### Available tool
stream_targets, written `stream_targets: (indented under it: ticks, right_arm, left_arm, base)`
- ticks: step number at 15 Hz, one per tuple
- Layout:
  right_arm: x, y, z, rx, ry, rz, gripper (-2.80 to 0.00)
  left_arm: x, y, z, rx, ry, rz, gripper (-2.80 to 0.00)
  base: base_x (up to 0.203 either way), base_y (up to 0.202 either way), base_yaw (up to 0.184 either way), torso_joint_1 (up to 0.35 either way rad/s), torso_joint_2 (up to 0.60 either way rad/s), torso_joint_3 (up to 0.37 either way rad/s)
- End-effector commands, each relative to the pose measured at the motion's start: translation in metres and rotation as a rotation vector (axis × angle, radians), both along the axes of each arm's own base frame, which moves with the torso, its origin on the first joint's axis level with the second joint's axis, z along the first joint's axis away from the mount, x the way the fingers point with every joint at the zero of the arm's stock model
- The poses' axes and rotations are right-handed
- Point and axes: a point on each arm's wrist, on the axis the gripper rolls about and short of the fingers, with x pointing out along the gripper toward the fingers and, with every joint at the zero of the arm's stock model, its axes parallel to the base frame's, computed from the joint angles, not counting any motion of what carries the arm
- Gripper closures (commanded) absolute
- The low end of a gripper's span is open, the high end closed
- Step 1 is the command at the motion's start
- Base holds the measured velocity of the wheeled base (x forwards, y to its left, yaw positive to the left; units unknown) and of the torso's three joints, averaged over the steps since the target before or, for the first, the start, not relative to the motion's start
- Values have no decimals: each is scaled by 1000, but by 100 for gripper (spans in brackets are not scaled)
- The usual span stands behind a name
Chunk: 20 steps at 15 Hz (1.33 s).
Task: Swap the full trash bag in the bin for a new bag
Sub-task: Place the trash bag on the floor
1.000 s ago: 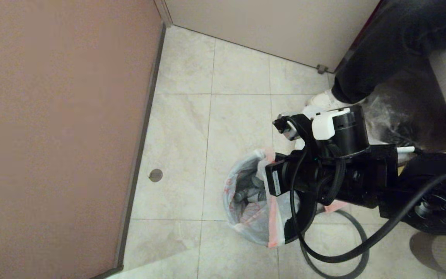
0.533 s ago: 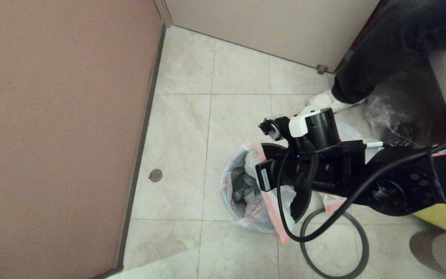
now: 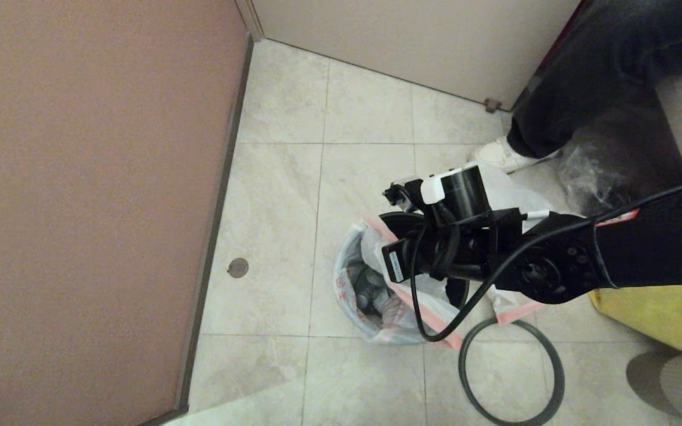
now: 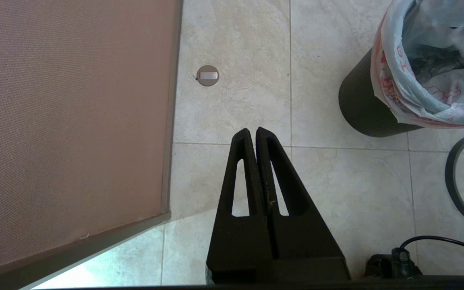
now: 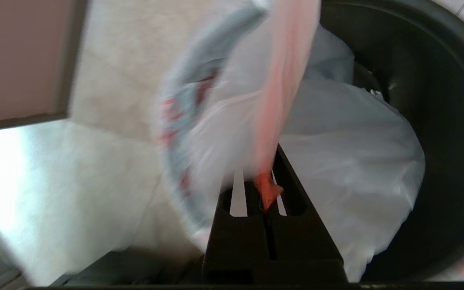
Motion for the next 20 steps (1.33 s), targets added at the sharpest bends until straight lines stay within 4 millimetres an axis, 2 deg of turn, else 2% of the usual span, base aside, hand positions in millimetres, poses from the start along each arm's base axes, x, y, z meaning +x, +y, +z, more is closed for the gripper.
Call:
stream_targets:
  ticks: [1, 3, 5, 6, 12, 17, 20]
  right_arm:
    - [-38, -7, 45, 35, -19, 37, 0]
    - [-59, -13, 61, 27, 12, 50, 0]
    - [-65, -12, 62, 33, 45, 50, 0]
    - [-76, -11, 69, 43, 46, 70, 0]
    - [-111, -14, 102, 79, 12, 144, 0]
    - [-158, -34, 135, 136, -6, 218, 0]
    - [-178, -57, 147, 145, -9, 227, 0]
  left_arm:
    - [0, 0, 0, 0, 1, 2, 0]
    - [0, 0, 0, 0, 1, 1, 0]
    - [0, 0, 0, 0, 1, 1, 0]
    - [0, 0, 0, 0, 2, 1, 0]
    - [0, 0, 0, 0, 1, 1, 0]
    - [0, 0, 0, 0, 1, 1, 0]
    - [0, 0, 0, 0, 1, 1, 0]
  base:
    - [0, 0, 0, 0, 0, 0]
    - [0, 0, 0, 0, 0, 0]
    - [0, 0, 0, 0, 0, 0]
    - [0, 0, 0, 0, 0, 0]
    - [0, 0, 0, 0, 0, 0]
    - [0, 0, 0, 0, 0, 0]
    - [0, 0, 0, 0, 0, 0]
